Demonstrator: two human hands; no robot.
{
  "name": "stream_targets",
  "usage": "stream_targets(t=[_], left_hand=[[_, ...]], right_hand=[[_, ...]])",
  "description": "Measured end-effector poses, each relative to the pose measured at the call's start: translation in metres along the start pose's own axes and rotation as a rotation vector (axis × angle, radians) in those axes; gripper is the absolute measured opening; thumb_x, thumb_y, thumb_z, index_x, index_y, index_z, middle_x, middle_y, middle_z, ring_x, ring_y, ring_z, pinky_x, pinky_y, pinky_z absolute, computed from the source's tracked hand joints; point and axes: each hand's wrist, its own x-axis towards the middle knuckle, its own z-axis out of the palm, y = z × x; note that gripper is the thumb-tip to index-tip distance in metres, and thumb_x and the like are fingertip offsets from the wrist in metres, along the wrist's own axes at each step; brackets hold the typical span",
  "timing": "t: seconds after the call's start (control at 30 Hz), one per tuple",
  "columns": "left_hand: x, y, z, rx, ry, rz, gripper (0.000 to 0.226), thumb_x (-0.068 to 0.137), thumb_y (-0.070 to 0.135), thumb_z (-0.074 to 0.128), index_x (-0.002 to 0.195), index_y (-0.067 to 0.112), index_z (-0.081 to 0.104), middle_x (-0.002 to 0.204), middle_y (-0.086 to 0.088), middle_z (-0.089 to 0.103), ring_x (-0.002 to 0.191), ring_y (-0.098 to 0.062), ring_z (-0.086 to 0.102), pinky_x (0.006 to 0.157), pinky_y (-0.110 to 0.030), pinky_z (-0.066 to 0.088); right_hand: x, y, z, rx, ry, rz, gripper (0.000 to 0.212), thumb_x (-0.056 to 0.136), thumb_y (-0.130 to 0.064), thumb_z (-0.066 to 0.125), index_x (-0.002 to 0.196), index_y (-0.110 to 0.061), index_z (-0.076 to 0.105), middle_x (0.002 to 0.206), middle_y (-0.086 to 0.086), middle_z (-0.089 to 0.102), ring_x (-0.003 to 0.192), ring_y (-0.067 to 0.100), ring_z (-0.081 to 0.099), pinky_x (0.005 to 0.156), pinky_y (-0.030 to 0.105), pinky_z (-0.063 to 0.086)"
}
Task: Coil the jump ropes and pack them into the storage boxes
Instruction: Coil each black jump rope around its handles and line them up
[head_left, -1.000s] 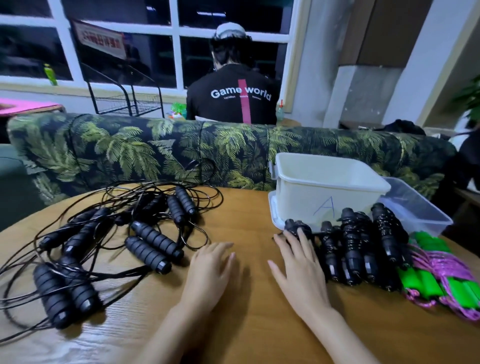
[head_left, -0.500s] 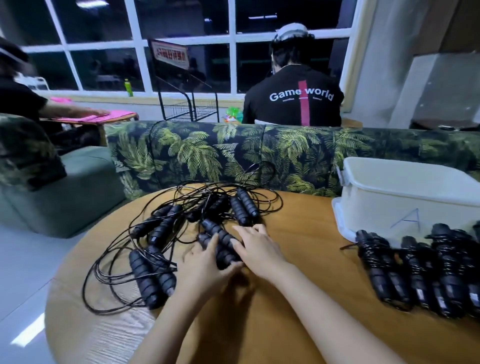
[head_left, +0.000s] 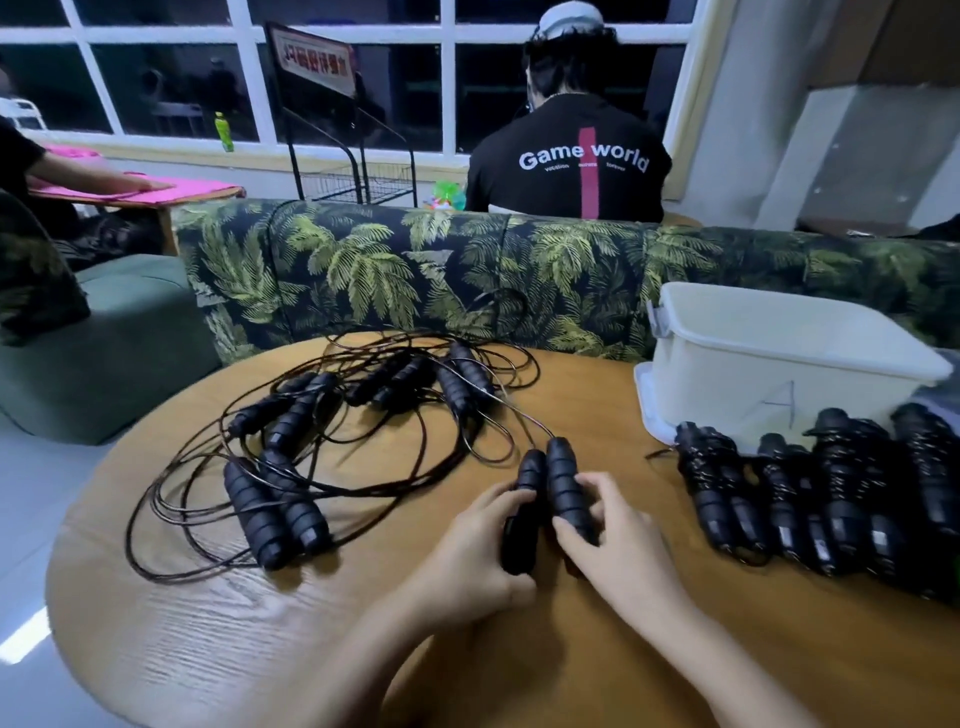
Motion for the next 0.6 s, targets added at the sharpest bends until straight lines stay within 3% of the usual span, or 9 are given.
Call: stream_targets(t=[0.17, 0.23, 0.3, 0.37, 0.43, 0.5, 0.6], left_hand=[[-0.004, 0.005, 0.012, 0.004, -0.073, 0.004, 0.073, 0.057, 0.031, 0.059, 0.13, 0.027, 0.051, 0.125, 0.01, 0.05, 0.112, -0.004, 0.05, 0.089, -0.002, 0.033], [-0.003, 0.011, 0.006, -0.089, -0.079, -0.083, 0.056, 0.063, 0.038, 0.06, 0.119, 0.032, 0.055, 0.123, 0.008, 0.059, 0.109, -0.007, 0.056, 0.087, -0.01, 0.042], [0.001, 0.018, 0.006, -0.089, 0.007, -0.147, 0.033, 0.086, 0.04, 0.061, 0.116, 0.026, 0.058, 0.121, 0.001, 0.065, 0.104, -0.013, 0.061, 0.091, -0.026, 0.049], [0.005, 0.027, 0.012, 0.015, 0.075, -0.204, 0.059, 0.085, 0.062, 0.059, 0.126, 0.02, 0.053, 0.122, 0.0, 0.063, 0.107, -0.017, 0.06, 0.094, -0.037, 0.05], [0.006, 0.039, 0.024, 0.231, 0.043, -0.238, 0.098, 0.066, 0.085, 0.054, 0.137, 0.019, 0.042, 0.127, -0.003, 0.058, 0.117, -0.024, 0.054, 0.097, -0.042, 0.047], [0.008, 0.051, 0.038, 0.465, 0.012, -0.251, 0.107, 0.063, 0.084, 0.057, 0.145, 0.02, 0.03, 0.134, -0.006, 0.05, 0.124, -0.03, 0.044, 0.098, -0.044, 0.043], [0.014, 0.063, 0.048, 0.474, 0.01, -0.254, 0.096, 0.069, 0.064, 0.066, 0.146, 0.018, 0.028, 0.135, -0.007, 0.045, 0.125, -0.032, 0.043, 0.097, -0.044, 0.041]], right_hand=[[-0.055, 0.021, -0.009, -0.008, -0.008, 0.046, 0.039, 0.087, -0.046, 0.066, 0.118, -0.034, 0.047, 0.087, -0.014, 0.06, 0.073, 0.006, 0.057, 0.067, 0.024, 0.043], [-0.069, 0.021, -0.003, 0.043, -0.041, -0.068, 0.038, 0.094, -0.044, 0.058, 0.13, -0.031, 0.053, 0.096, -0.016, 0.055, 0.079, 0.001, 0.051, 0.074, 0.018, 0.038], [-0.07, 0.02, -0.002, 0.129, -0.091, -0.132, 0.035, 0.102, -0.03, 0.049, 0.136, -0.026, 0.056, 0.1, -0.017, 0.054, 0.092, 0.001, 0.051, 0.081, 0.014, 0.036], [-0.061, 0.027, -0.008, 0.122, -0.012, -0.158, 0.032, 0.1, -0.015, 0.047, 0.126, -0.02, 0.066, 0.099, -0.014, 0.059, 0.095, 0.006, 0.057, 0.083, 0.016, 0.039], [-0.045, 0.041, -0.019, 0.04, 0.132, -0.149, 0.033, 0.091, -0.002, 0.051, 0.114, -0.015, 0.072, 0.093, -0.006, 0.063, 0.088, 0.013, 0.06, 0.082, 0.024, 0.044], [-0.029, 0.052, -0.034, -0.045, 0.174, -0.111, 0.04, 0.088, 0.008, 0.05, 0.115, -0.013, 0.071, 0.095, -0.003, 0.062, 0.087, 0.016, 0.058, 0.083, 0.03, 0.047], [-0.006, 0.057, -0.047, -0.207, 0.065, -0.149, 0.057, 0.087, 0.009, 0.043, 0.13, -0.025, 0.059, 0.116, -0.01, 0.06, 0.111, 0.012, 0.053, 0.095, 0.034, 0.046]])
